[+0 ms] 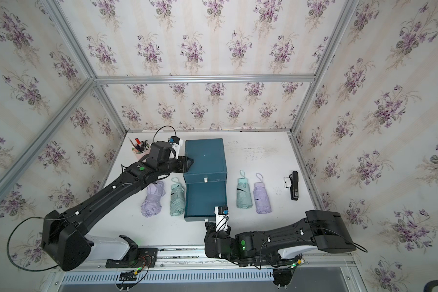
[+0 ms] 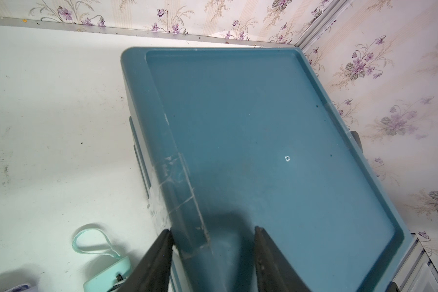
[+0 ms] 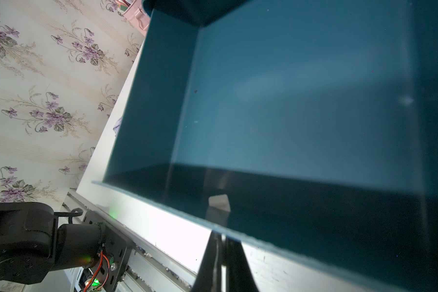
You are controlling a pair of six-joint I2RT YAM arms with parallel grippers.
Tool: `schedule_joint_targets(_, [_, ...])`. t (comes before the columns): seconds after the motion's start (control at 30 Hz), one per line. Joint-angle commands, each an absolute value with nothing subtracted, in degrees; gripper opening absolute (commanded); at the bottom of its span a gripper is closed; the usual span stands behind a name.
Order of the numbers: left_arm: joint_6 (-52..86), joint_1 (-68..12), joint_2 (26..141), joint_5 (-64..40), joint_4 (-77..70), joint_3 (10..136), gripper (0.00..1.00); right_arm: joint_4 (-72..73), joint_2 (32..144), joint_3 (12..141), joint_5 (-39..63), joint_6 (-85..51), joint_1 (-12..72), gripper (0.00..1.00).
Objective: Place the umbrella in the drawer by color
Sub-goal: Open the drawer in the storage box, then pick up the umbrella from the center of the board.
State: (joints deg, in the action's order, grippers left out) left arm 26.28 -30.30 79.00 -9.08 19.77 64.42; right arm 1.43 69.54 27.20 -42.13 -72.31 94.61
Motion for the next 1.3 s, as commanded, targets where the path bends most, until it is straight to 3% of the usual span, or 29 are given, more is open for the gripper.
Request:
schedule_joint_targets(0.0, [23.4, -30.4, 79.9, -7.7, 35.3, 63.2, 0.51, -3.0, 70.5, 27.5, -41.1, -73.9, 95.1, 0.00])
schedule_joint_targets(0.07, [23.4, -30.4, 79.5, -7.8, 35.3, 63.1, 0.52, -2.9, 70.7, 27.4, -40.9, -74.1, 95.1, 0.01])
schedule_joint_targets(0.23, [23.7, -30.4, 77.7, -7.6, 36.7, 64.1, 0.60, -9.9, 69.4, 29.9, -42.7, -75.3, 96.1, 0.35])
schedule_joint_targets(0.37, [24.0, -30.5, 75.1, -8.0, 38.0, 65.7, 0.64, -23.7, 66.6, 35.6, -46.3, -77.1, 97.3, 0.53])
schedule_joint_targets(0.67, [25.1, -30.9, 67.2, -10.2, 38.8, 69.2, 0.70, -59.3, 62.3, 54.6, -50.3, -80.4, 95.0, 0.60])
schedule_joint_targets(0.8, [26.3, -30.9, 61.0, -9.1, 39.3, 68.9, 0.73, -60.9, 58.3, 57.9, -44.2, -72.3, 83.9, 0.61])
schedule_joint_targets(1.07, [35.7, -30.9, 47.8, -0.1, 41.6, 58.9, 0.73, -42.6, 50.2, 45.7, -16.2, -46.9, 45.1, 0.62])
schedule_joint_targets(1.27, [35.3, -30.6, 42.7, 0.2, 44.2, 51.0, 0.73, -33.9, 55.6, 39.8, -8.0, -40.2, 33.9, 0.64])
